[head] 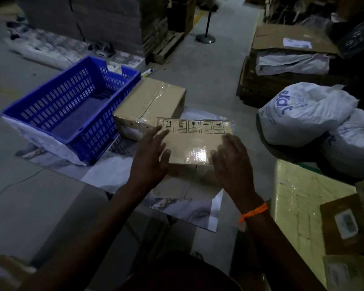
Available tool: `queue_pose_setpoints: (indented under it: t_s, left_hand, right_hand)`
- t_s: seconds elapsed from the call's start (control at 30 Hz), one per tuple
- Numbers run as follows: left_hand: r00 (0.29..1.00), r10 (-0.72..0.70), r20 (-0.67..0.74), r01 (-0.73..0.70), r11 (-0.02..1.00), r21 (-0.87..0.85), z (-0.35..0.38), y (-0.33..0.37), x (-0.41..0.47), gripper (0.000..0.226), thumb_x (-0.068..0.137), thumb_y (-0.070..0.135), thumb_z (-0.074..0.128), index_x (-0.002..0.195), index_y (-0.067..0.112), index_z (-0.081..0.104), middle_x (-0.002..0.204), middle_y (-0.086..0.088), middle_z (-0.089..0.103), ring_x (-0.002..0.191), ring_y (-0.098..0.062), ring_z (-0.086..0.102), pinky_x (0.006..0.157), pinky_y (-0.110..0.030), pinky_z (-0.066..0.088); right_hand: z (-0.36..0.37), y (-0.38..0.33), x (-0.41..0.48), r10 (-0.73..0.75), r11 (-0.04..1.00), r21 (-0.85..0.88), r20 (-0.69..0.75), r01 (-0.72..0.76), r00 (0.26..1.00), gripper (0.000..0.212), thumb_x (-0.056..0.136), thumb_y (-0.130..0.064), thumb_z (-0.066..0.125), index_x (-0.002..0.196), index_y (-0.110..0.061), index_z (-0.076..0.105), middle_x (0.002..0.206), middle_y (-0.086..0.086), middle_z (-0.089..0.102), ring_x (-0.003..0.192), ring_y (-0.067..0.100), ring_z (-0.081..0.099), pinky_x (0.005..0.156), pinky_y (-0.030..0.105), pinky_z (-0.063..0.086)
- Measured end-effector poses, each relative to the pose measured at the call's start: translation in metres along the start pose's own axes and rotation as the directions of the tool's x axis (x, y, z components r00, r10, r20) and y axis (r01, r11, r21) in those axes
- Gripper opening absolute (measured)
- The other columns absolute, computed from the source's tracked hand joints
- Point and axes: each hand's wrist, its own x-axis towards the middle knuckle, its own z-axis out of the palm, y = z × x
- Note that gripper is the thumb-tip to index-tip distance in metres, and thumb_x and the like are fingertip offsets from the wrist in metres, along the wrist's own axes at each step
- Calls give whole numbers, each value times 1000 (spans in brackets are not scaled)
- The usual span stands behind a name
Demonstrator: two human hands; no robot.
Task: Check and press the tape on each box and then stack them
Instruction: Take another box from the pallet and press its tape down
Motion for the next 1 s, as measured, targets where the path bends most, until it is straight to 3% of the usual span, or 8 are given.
queue_pose_setpoints:
  t_s: [0.1,0.17,0.23,0.57,0.7,0.83,1.0]
  left_hand:
    - [969,89,232,-141,966,218,7,17,28,61,103,34,46,156,7,34,162,-15,32,151,-30,26,119,-37,19]
    - [929,99,358,-208,937,281,18,18,39,67,102,45,29,155,4,34,162,-18,33,151,-31,27,121,-41,22]
    - [913,103,396,-242,916,320,26,13,41,72,100,48,17,152,4,39,159,-18,37,149,-31,32,119,-44,31]
    - [909,147,389,-287,900,329,24,6,28,58,105,38,31,146,2,49,153,-18,47,144,-30,42,113,-47,40]
    - [904,181,387,-311,900,306,6,7,10,58,103,43,32,141,5,56,147,-16,54,139,-30,49,112,-46,43]
    - [918,208,336,-324,884,336,-2,-8,-24,58,104,44,35,147,8,51,155,-12,45,145,-27,41,118,-46,32]
    - [924,213,317,-324,877,356,6,-17,-43,60,104,46,38,151,10,45,160,-9,36,149,-24,32,123,-41,20]
  right_hand:
    - [4,-20,28,-109,989,-68,247,129,963,64,104,-43,41,144,6,51,150,26,50,142,37,45,118,47,39]
    - [11,-28,39,-86,973,-165,386,160,918,75,102,-51,22,153,2,41,160,22,39,151,35,33,123,46,28]
    - [17,-27,41,-48,962,-222,431,158,901,75,101,-49,16,158,-4,33,166,16,31,156,29,24,125,45,18]
    - [17,-22,28,-89,955,-218,434,200,897,84,96,-56,5,161,-9,29,169,11,26,158,24,20,126,44,15]
    - [1,-13,8,-141,969,-136,389,208,910,69,104,-52,26,152,-6,47,159,14,44,150,26,38,123,48,30]
    - [-10,2,-30,-167,954,-199,270,224,948,61,103,-44,40,145,-3,55,152,17,52,143,29,48,117,49,40]
    - [-5,5,-50,-159,945,-242,252,221,955,62,104,-45,38,150,-6,50,158,14,46,149,27,40,121,50,33]
